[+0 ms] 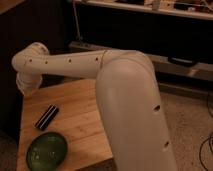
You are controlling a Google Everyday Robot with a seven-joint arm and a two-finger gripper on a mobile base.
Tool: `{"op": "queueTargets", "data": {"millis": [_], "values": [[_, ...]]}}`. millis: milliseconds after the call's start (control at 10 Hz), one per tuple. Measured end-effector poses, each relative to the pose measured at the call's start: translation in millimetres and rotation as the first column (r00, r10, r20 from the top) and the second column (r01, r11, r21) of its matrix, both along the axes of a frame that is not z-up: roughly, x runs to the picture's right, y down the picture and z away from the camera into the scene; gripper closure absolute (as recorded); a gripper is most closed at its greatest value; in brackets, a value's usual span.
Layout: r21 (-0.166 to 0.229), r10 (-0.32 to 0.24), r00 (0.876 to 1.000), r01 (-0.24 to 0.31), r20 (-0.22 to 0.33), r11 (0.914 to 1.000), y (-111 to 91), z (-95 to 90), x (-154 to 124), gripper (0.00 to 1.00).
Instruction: Push the eraser across the table
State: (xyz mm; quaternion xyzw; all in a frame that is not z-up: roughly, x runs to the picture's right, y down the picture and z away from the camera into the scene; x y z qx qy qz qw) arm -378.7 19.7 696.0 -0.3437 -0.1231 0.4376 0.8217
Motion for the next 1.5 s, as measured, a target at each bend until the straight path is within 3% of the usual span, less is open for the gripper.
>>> {"op": "queueTargets", "data": {"millis": [300,500,800,1100,1300,1500], "values": [[-0.043,0.035,0.998,-0.033,0.047,0.9985,45.8,34.2,2.6,0.99],[-0.072,0.04,0.997,-0.035,0.073,0.9968,64.7,49.5,-3.0,0.99],[-0.112,0.016,0.996,-0.006,0.092,0.9937,74.7,73.0,-16.5,0.99],[-0.172,-0.012,0.995,0.029,0.103,0.9847,94.5,105.3,-21.1,0.99],[-0.201,-0.038,0.993,0.061,0.113,0.9777,105.1,116.0,-25.6,0.99],[-0.204,-0.054,0.99,0.08,0.13,0.9757,102.8,121.3,-35.3,0.99]]}}
